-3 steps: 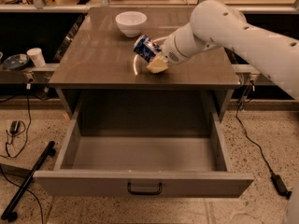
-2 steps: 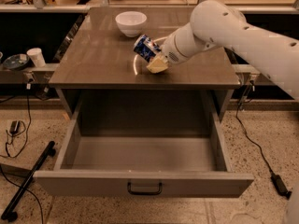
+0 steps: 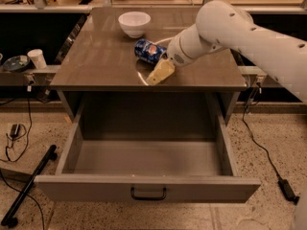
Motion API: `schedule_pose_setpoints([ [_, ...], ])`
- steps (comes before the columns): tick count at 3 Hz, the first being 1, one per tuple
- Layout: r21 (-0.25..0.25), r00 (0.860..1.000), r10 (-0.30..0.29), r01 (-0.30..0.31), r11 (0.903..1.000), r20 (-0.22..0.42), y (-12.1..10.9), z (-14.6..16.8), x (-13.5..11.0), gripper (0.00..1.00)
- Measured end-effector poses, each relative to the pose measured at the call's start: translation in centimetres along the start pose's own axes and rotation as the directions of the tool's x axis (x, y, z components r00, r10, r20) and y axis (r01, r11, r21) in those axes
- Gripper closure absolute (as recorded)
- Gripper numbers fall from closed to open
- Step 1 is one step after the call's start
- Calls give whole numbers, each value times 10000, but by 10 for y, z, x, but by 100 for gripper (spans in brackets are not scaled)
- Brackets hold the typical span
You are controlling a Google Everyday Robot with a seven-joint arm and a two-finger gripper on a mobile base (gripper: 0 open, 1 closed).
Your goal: Pick pepsi can from top drawer and place on counter
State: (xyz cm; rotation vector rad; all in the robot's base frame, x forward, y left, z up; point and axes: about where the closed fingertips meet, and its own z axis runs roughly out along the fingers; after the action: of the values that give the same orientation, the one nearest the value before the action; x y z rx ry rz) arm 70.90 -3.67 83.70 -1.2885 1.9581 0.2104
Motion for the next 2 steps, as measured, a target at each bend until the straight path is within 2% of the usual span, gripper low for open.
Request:
schedule_pose_setpoints([
  [2,760,9968,-704,675,9948,371,-25,-17,-29,0],
])
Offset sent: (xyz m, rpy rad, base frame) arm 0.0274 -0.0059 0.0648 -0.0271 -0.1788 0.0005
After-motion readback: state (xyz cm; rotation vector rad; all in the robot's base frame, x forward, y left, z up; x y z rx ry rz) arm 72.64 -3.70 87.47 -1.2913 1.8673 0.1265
